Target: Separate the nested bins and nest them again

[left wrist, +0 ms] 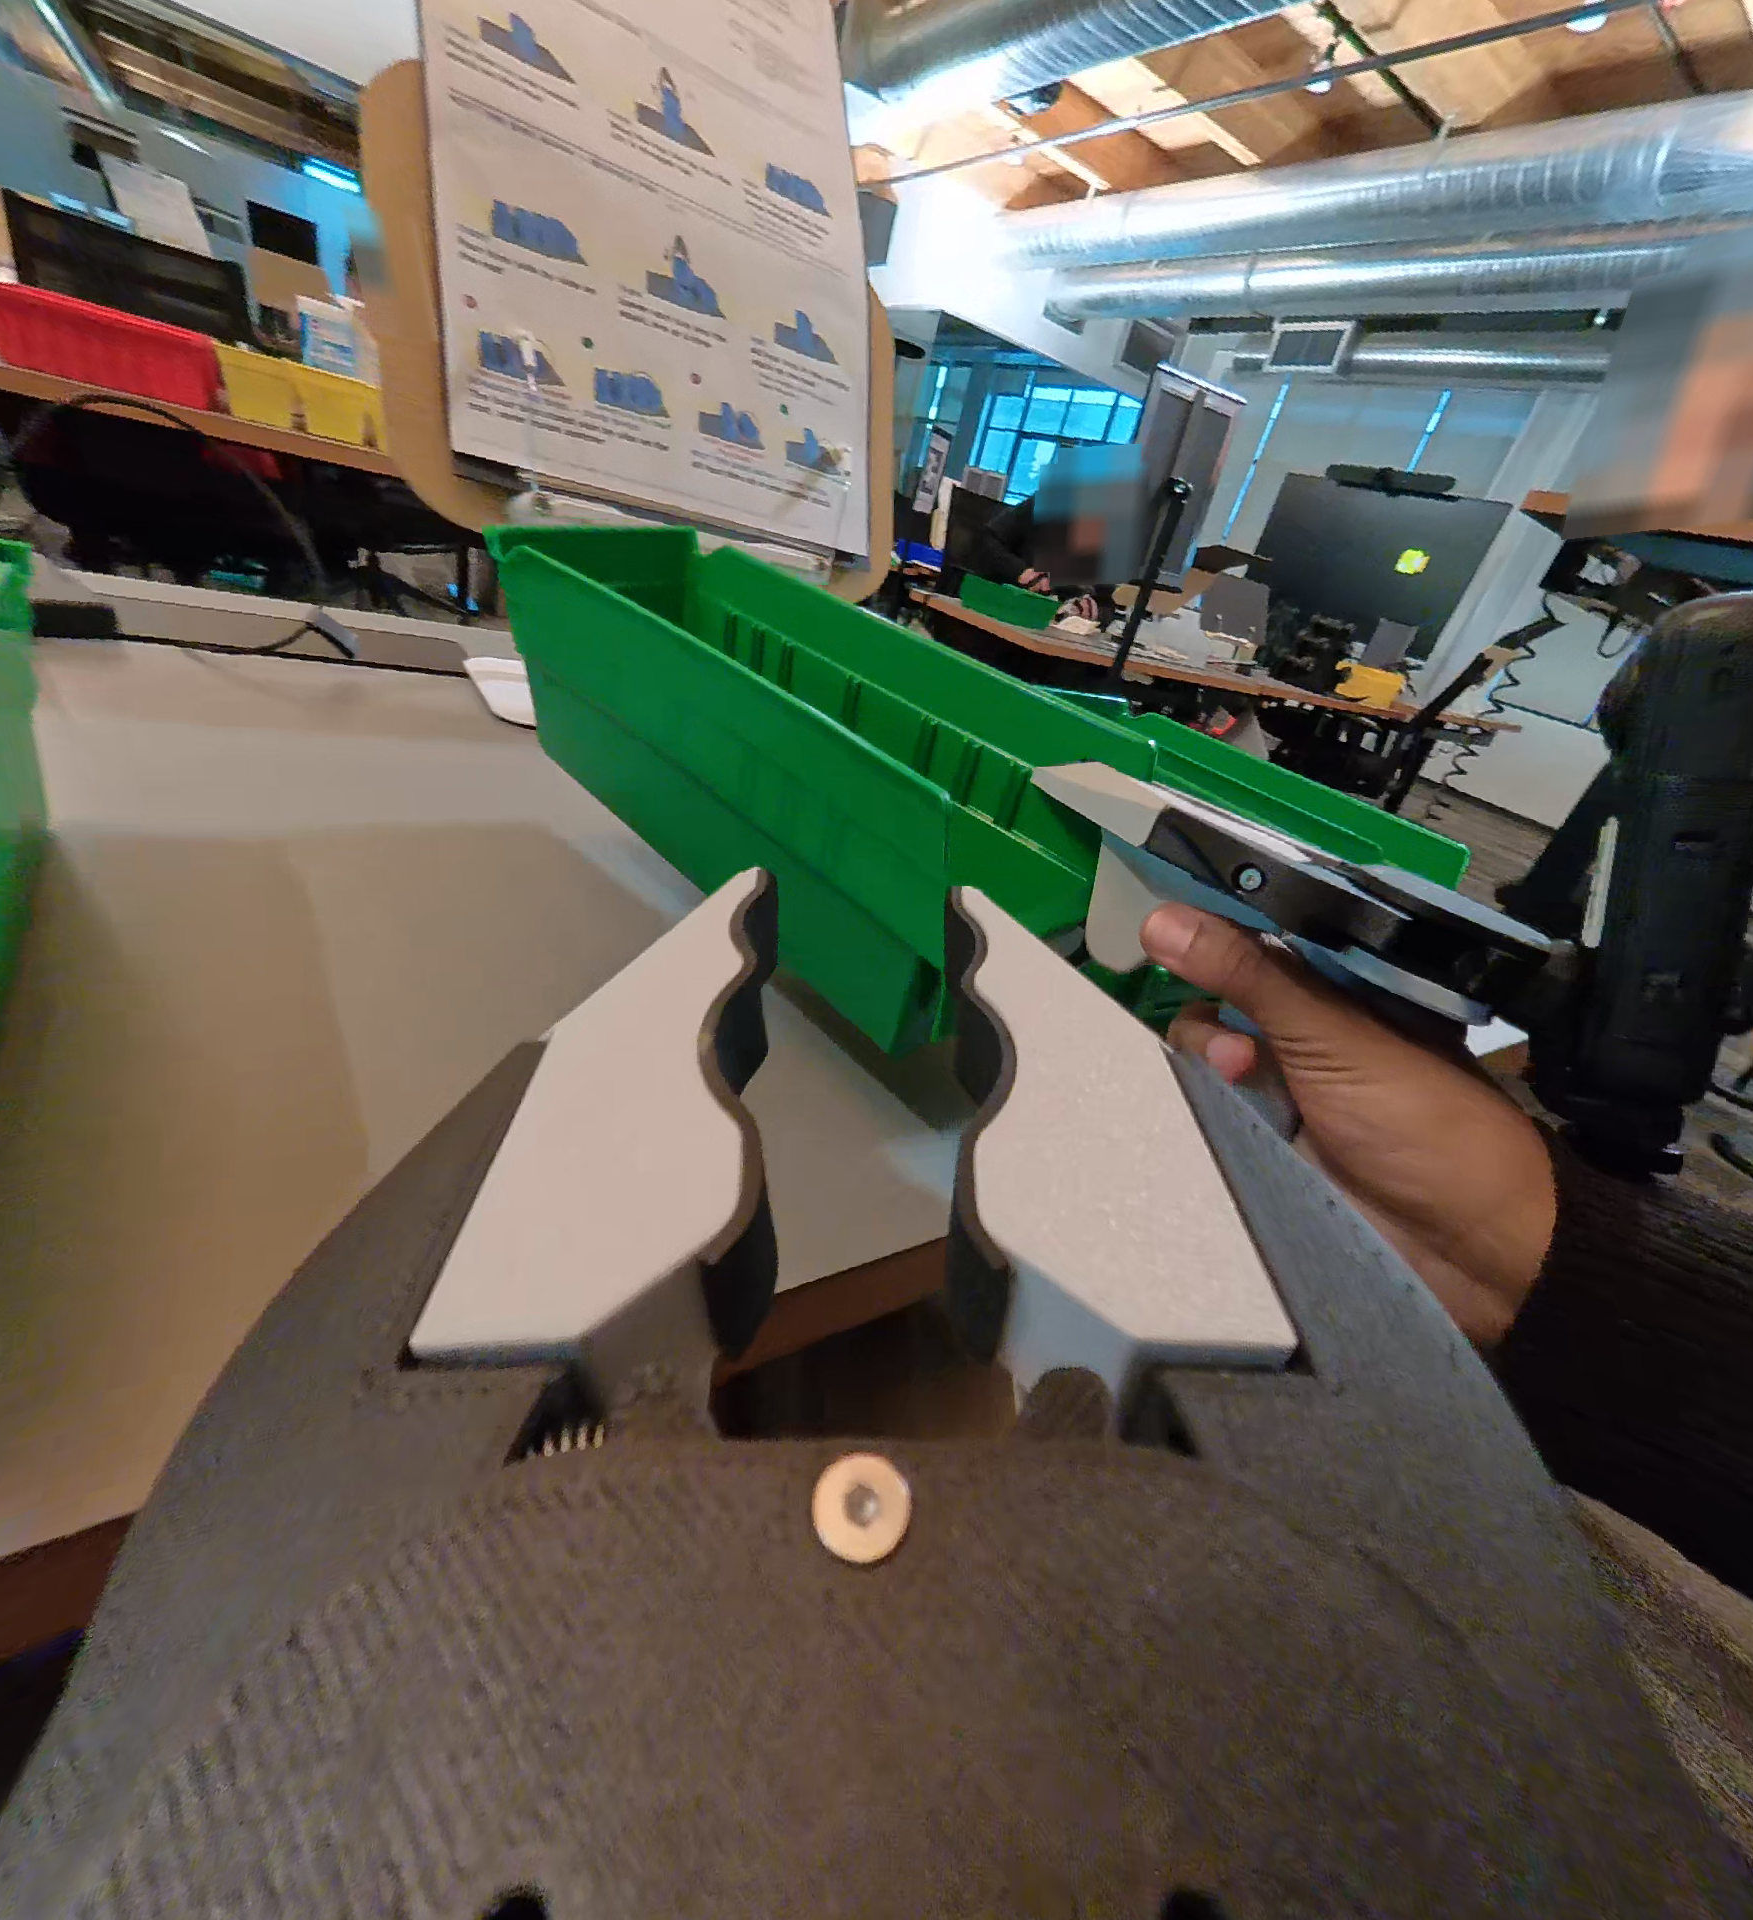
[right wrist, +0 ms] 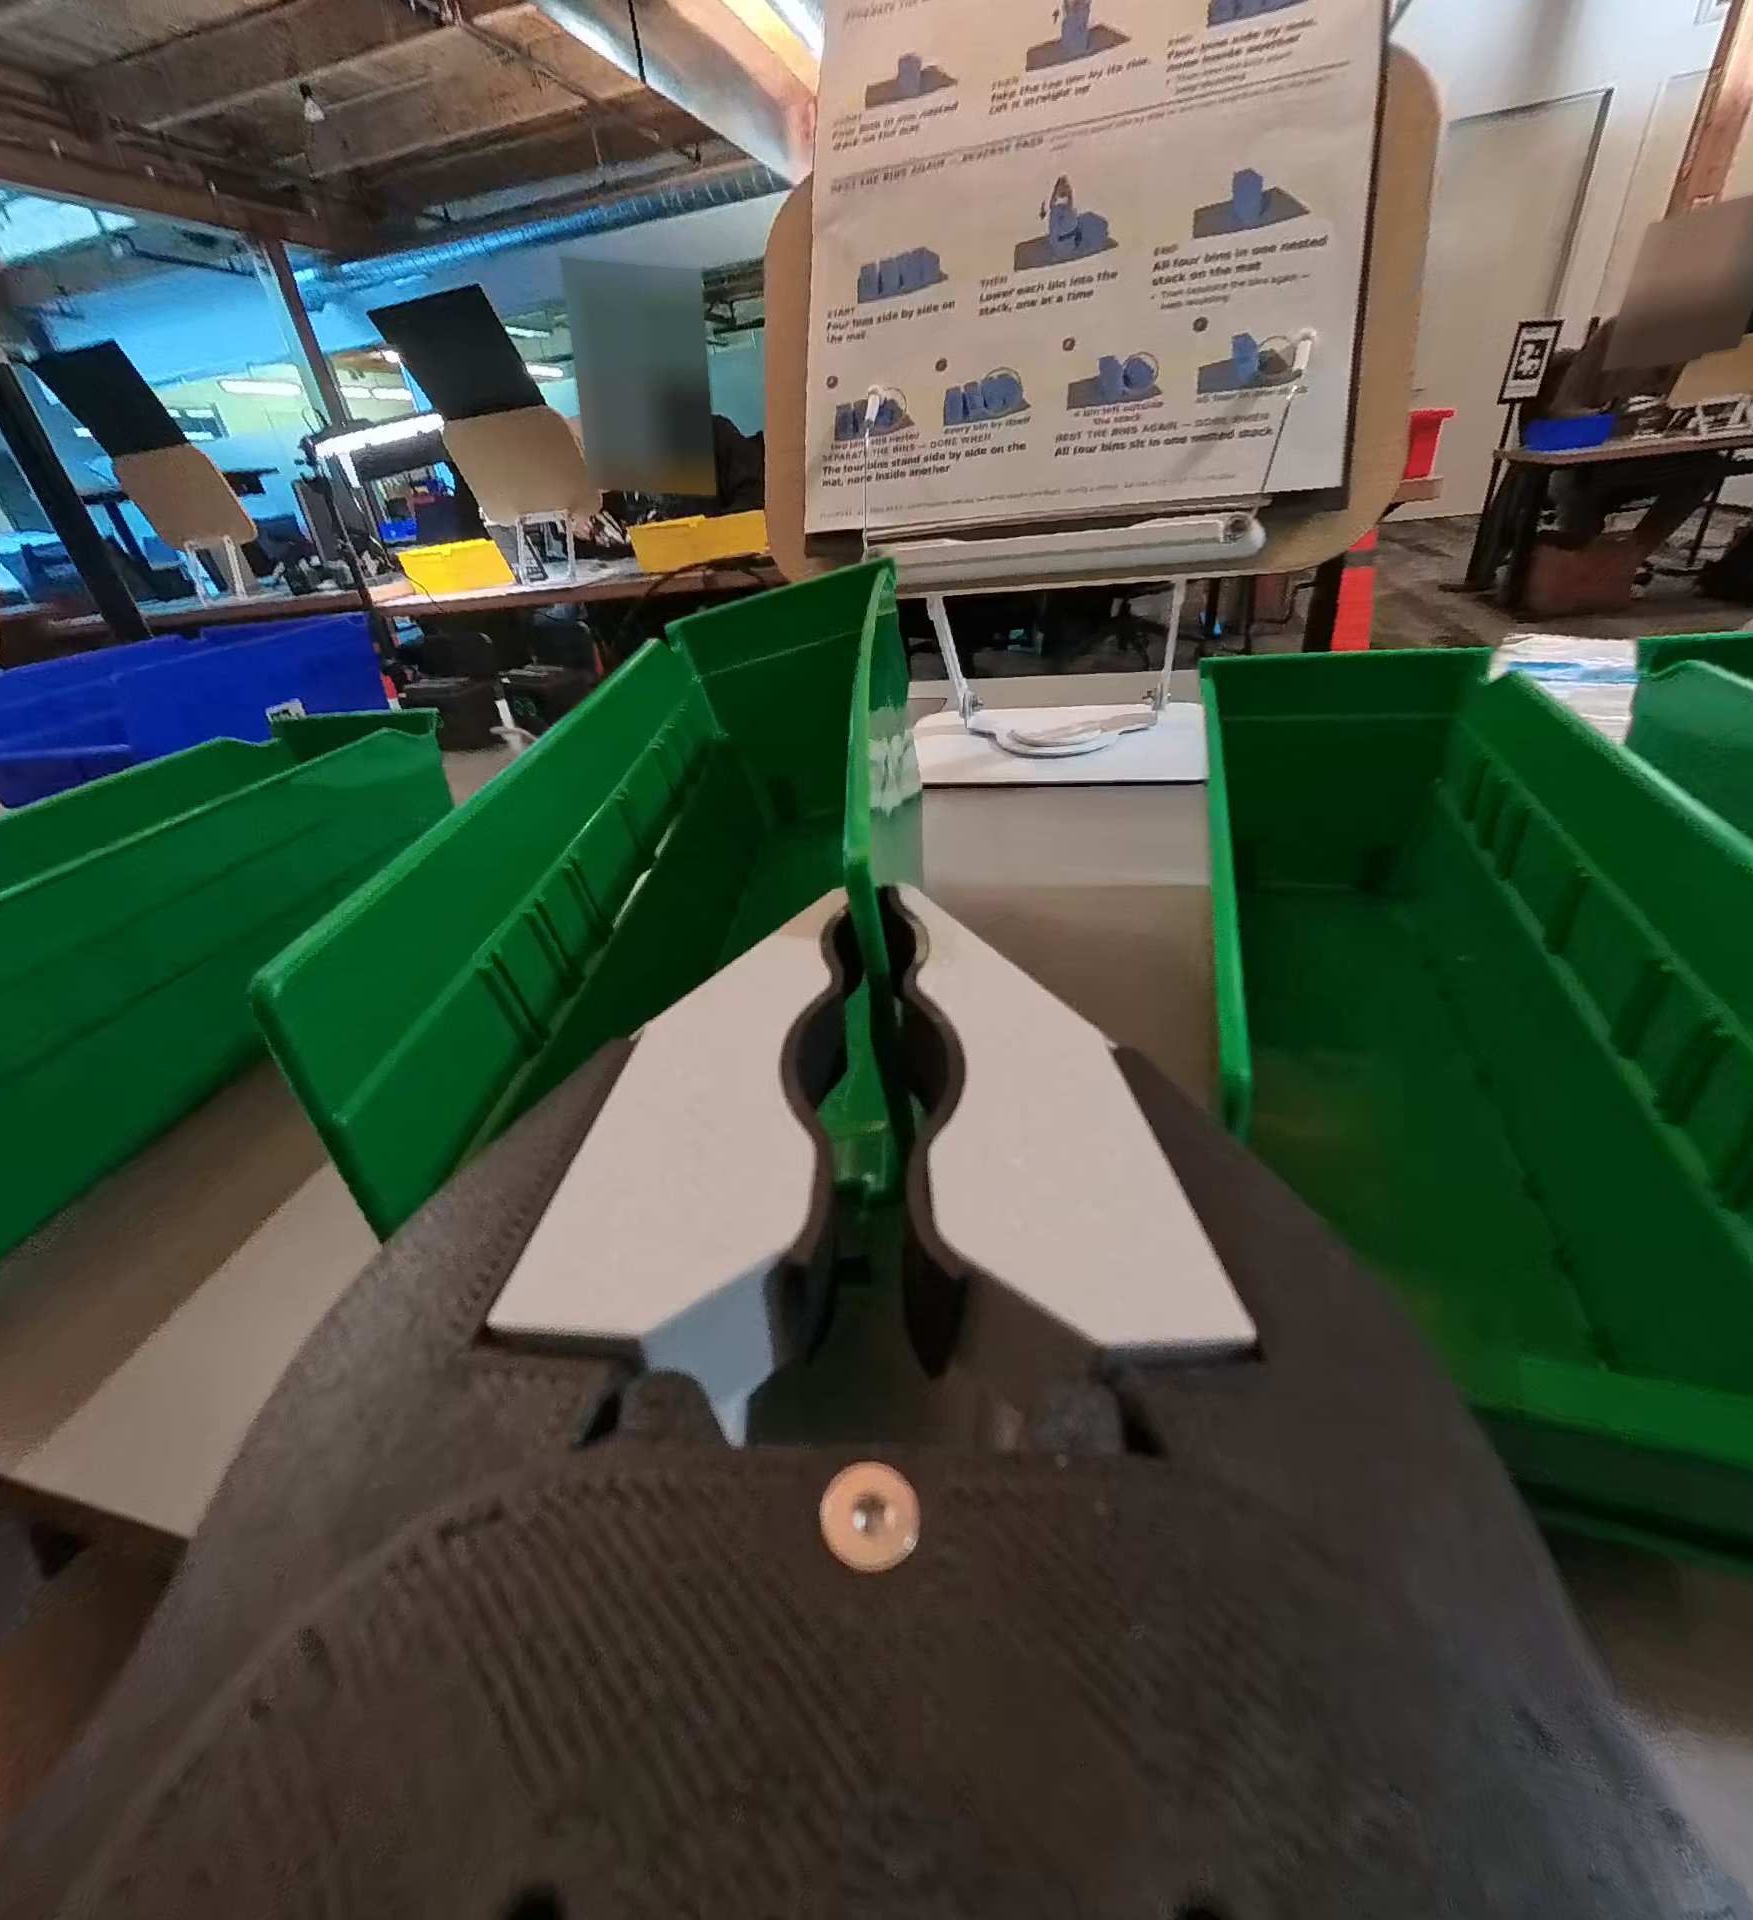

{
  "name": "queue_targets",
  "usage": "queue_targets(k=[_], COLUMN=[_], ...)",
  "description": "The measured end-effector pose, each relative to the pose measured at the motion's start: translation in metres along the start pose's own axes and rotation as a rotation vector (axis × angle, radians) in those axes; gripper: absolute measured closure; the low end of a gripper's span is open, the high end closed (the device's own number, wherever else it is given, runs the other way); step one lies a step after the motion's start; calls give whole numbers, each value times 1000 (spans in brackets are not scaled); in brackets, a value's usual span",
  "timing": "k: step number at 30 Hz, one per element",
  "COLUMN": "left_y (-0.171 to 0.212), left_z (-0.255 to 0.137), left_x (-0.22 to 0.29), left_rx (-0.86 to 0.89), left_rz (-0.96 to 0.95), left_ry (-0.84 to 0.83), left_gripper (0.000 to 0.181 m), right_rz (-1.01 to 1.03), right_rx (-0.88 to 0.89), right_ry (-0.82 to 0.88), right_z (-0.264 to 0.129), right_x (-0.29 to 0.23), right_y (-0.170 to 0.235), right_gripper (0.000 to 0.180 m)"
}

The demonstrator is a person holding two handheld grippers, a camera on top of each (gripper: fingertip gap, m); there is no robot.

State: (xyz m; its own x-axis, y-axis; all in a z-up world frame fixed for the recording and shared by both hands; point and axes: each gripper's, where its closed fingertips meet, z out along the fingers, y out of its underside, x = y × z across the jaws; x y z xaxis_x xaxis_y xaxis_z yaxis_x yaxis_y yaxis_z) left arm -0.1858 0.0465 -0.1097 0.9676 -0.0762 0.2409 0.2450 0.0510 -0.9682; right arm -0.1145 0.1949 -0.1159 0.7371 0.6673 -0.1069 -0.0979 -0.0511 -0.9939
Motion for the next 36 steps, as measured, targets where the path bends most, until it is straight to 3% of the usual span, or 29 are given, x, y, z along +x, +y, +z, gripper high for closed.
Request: queue_targets(k=[10, 18, 25, 29, 33, 36], left_y=[-6, -1, 1, 1, -7, -33], left_z=[-21, -14, -6, -1, 2, -6], left_x=[-30, -19, -11, -8, -17, -70], left_rx=[19, 2, -5, -6, 14, 51], left_rz=[4, -9, -6, 0, 43, 138], left_ry=[-99, -63, -29, -17, -54, -298], left_gripper=[155, 156, 156, 155, 148, 140], right_rz=[51, 77, 120, 69, -17, -47], right_rx=[-63, -83, -146, -170, -180, -137], right_ry=[70, 201, 184, 78, 54, 48], right_z=[25, 14, 12, 10, 2, -5], right_x=[4, 18, 27, 9, 1, 1], right_y=[18, 29, 40, 42, 41, 29], right_gripper=[178, 177, 177, 150, 137, 131])
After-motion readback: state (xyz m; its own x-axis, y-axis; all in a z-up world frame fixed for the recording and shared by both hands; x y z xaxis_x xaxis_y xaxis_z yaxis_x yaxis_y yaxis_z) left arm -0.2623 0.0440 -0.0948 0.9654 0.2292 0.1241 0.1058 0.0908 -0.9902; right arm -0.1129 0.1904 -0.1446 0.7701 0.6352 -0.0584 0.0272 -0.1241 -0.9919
